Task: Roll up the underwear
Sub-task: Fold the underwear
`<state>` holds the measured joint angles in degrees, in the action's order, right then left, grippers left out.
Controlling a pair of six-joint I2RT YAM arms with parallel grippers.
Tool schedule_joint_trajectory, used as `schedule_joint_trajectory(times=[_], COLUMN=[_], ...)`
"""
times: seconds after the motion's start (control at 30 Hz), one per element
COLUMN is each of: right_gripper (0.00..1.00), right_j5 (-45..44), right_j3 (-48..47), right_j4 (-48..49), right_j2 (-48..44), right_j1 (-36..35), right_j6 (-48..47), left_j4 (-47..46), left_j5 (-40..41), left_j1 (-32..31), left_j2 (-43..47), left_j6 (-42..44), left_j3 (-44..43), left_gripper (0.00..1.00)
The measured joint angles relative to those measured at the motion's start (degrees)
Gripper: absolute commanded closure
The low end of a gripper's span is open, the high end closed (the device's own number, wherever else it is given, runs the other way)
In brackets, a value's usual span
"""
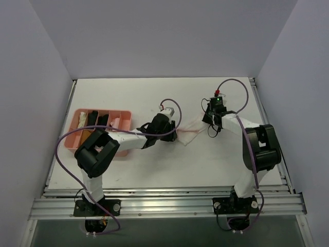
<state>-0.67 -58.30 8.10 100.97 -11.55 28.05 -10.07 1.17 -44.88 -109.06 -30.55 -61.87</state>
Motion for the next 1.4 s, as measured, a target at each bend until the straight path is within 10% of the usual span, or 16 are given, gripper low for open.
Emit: schedule_joint_trajectory(times=[0.73, 1.17, 1.4], right_gripper=[0.84, 0.82, 0.83], right_j5=[-0.72, 1.62, 3.08], right_j3=[-4.09, -2.23, -9.66], right_j4=[-2.38, -0.59, 0.00], right_j2=[-1.57, -4.46, 6.78], right_j1=[1.75, 1.53, 1.40], right_j6=[-3.04, -4.22, -6.03], left_j4=[-2.21, 7.23, 9.70], left_j5=[-7.19, -1.33, -2.73], left_j1=[-3.17, 15.65, 13.99], left_j2=[-7.21, -9.73, -1.79], left_j6=[-2.38, 0.98, 3.30], left_j3=[-5.35, -16.11, -15.82], left_gripper=[0.66, 0.58, 0.58])
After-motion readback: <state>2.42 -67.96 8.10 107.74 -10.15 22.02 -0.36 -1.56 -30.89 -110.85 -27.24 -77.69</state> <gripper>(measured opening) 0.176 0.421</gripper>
